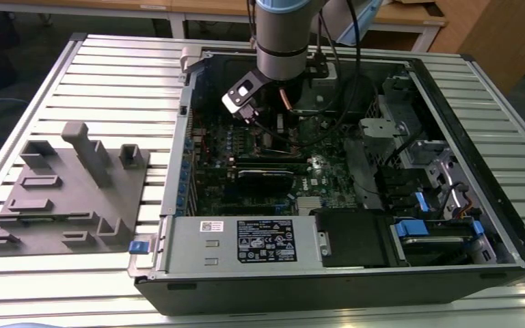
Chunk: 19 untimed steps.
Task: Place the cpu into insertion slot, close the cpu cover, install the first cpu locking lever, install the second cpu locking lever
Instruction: 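Place the cpu into insertion slot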
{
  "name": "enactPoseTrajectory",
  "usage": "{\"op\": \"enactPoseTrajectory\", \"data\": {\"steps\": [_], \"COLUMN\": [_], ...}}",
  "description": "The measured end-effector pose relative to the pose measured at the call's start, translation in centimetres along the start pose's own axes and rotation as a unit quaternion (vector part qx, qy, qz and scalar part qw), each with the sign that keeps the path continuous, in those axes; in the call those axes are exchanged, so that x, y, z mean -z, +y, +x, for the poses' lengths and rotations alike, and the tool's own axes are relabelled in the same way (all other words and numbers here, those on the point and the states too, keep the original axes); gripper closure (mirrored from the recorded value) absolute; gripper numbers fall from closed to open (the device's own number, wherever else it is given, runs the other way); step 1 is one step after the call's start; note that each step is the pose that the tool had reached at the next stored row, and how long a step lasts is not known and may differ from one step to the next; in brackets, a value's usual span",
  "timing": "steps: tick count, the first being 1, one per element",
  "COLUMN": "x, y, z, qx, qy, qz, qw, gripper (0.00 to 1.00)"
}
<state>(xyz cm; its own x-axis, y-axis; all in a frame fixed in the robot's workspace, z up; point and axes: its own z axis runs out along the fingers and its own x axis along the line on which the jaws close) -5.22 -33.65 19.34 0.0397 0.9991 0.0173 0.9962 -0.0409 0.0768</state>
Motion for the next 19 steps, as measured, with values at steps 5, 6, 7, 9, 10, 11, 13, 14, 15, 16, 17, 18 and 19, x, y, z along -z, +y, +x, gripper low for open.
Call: {"op": "enactPoseTrajectory", "data": {"steps": [5, 6, 7, 9, 10, 11, 13, 14, 15, 16, 17, 18, 19], "x": [0.01, 0.01, 0.01, 0.02, 0.03, 0.07, 0.16, 0.19, 0.20, 0.20, 0.20, 0.20, 0.20], "y": [-0.11, -0.11, -0.12, -0.13, -0.13, -0.13, -0.13, -0.11, -0.11, -0.11, -0.10, -0.04, 0.05], "z": [0.00, -0.01, -0.01, -0.01, -0.01, -0.01, -0.01, 0.00, 0.00, 0.00, 0.00, 0.00, 0.00], "qx": [0.000, 0.000, 0.000, 0.000, 0.000, 0.000, 0.000, 0.000, 0.000, 0.000, 0.000, 0.000, 0.000], "qy": [0.0001, 0.0000, 0.0000, 0.0000, 0.0000, -0.0001, -0.0001, 0.0000, 0.0001, 0.0001, 0.0001, -0.0003, -0.0004], "qz": [0.0000, 0.0000, 0.0000, 0.0001, 0.0001, 0.0002, 0.0001, 0.0001, 0.0000, 0.0000, 0.0000, 0.0000, 0.0000], "qw": [1.0000, 1.0000, 1.0000, 1.0000, 1.0000, 1.0000, 1.0000, 1.0000, 1.0000, 1.0000, 1.0000, 1.0000, 1.0000], "gripper": [0.46, 0.46, 0.46, 0.46, 0.46, 0.46, 0.46, 0.46, 0.46, 0.46, 0.46, 0.46, 0.46]}}
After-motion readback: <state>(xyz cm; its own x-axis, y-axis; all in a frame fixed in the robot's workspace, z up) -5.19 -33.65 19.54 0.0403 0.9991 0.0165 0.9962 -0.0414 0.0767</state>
